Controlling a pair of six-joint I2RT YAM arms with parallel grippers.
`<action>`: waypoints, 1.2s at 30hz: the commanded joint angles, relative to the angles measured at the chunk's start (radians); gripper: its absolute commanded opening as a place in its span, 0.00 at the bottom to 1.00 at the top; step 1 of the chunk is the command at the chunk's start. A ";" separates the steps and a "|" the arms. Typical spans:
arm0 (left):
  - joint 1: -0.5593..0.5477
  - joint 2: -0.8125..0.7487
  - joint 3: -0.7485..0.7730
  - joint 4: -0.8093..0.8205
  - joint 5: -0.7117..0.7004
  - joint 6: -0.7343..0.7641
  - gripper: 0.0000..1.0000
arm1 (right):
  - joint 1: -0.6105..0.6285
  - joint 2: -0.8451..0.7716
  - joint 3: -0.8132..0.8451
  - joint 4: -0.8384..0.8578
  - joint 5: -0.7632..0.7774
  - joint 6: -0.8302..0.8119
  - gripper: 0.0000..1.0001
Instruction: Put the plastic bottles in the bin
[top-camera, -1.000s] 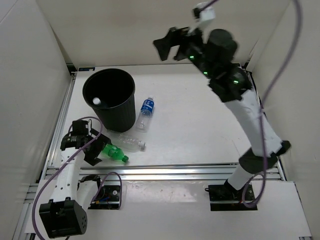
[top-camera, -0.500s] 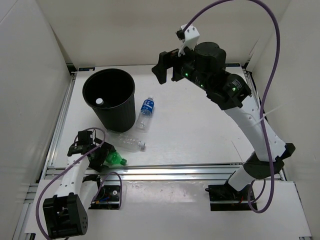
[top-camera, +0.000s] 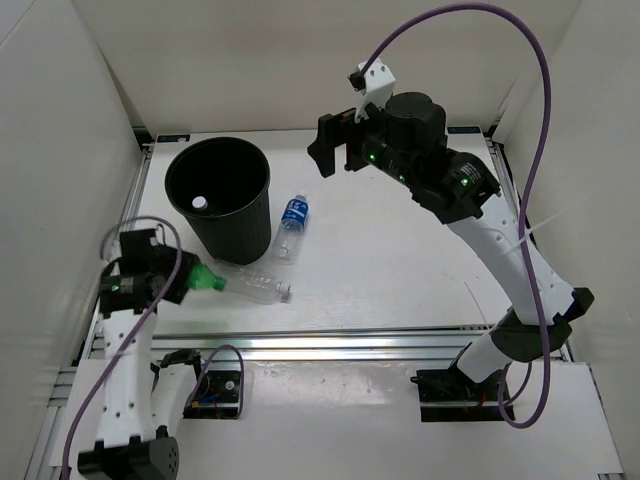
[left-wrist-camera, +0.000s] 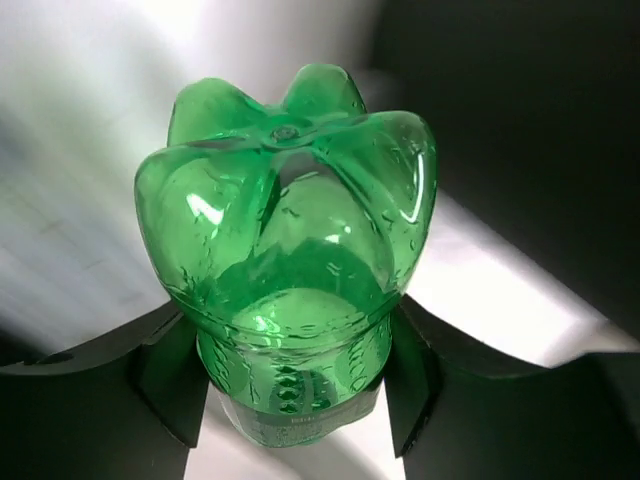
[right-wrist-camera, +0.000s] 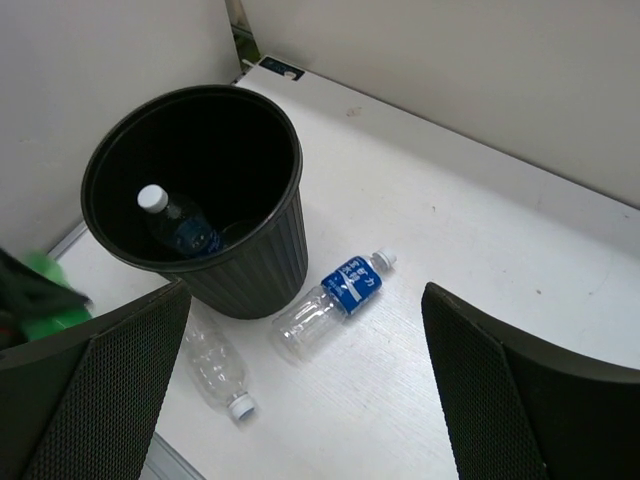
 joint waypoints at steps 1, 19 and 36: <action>0.003 -0.070 0.270 -0.073 -0.116 -0.044 0.51 | 0.001 -0.049 -0.032 0.018 0.032 -0.008 1.00; -0.253 0.599 1.112 0.156 -0.374 0.380 1.00 | -0.104 -0.049 -0.154 -0.030 -0.049 0.162 1.00; -0.318 -0.214 0.192 0.061 -0.322 -0.171 1.00 | -0.397 0.501 -0.292 0.202 -0.963 0.405 1.00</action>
